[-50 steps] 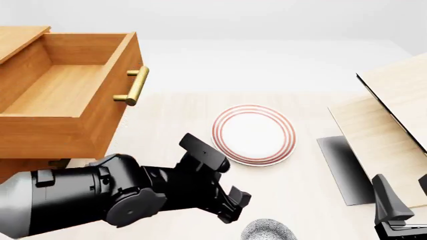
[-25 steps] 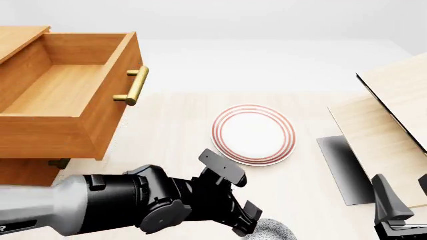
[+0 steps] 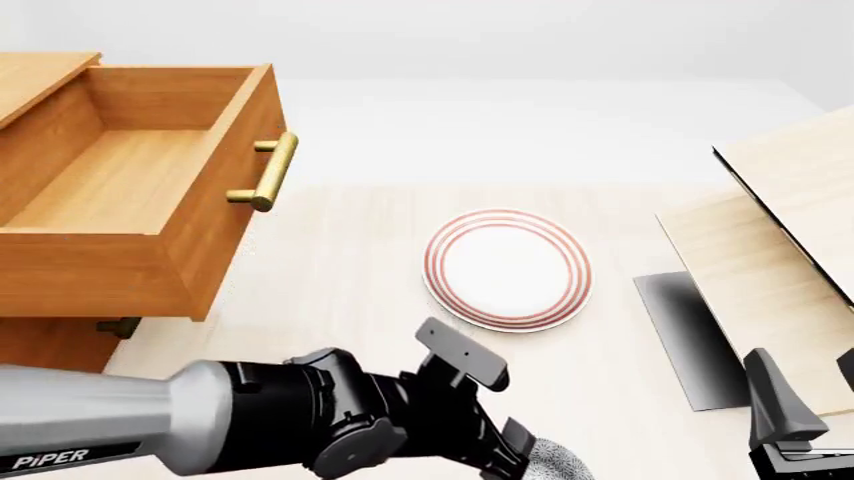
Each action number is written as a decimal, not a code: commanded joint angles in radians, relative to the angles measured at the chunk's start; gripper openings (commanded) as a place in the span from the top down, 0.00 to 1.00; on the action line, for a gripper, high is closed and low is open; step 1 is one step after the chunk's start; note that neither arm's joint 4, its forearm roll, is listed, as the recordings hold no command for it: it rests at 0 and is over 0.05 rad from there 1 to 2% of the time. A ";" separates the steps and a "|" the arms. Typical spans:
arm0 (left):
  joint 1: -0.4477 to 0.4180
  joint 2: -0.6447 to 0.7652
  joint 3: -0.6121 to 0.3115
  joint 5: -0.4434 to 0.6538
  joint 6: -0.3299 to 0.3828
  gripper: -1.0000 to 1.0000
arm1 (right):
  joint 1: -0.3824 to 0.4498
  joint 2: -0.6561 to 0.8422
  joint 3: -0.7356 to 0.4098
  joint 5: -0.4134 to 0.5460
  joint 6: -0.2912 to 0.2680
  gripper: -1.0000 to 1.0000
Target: Open the top drawer of the cabinet and put the bowl in it.
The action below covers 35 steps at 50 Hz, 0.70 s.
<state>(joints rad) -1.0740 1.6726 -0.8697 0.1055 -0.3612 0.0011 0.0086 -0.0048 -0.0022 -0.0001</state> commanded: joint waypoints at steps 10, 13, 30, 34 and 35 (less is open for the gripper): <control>-0.019 0.064 0.002 -0.046 -0.027 0.00 | 0.000 -0.001 0.001 0.000 0.000 0.00; -0.021 0.074 0.002 -0.052 -0.031 0.00 | 0.000 -0.001 0.001 0.000 0.000 0.00; -0.023 0.110 0.016 -0.088 -0.052 0.00 | -0.001 -0.001 0.001 0.000 0.000 0.00; -0.028 0.122 0.013 -0.094 -0.059 0.00 | 0.000 -0.001 0.001 0.000 0.000 0.00; -0.028 0.125 0.013 -0.095 -0.059 0.00 | 0.000 -0.001 0.001 0.000 0.000 0.00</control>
<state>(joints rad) -1.0965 1.7738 -0.8595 0.0274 -0.4058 0.0011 0.0086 -0.0048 -0.0022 -0.0001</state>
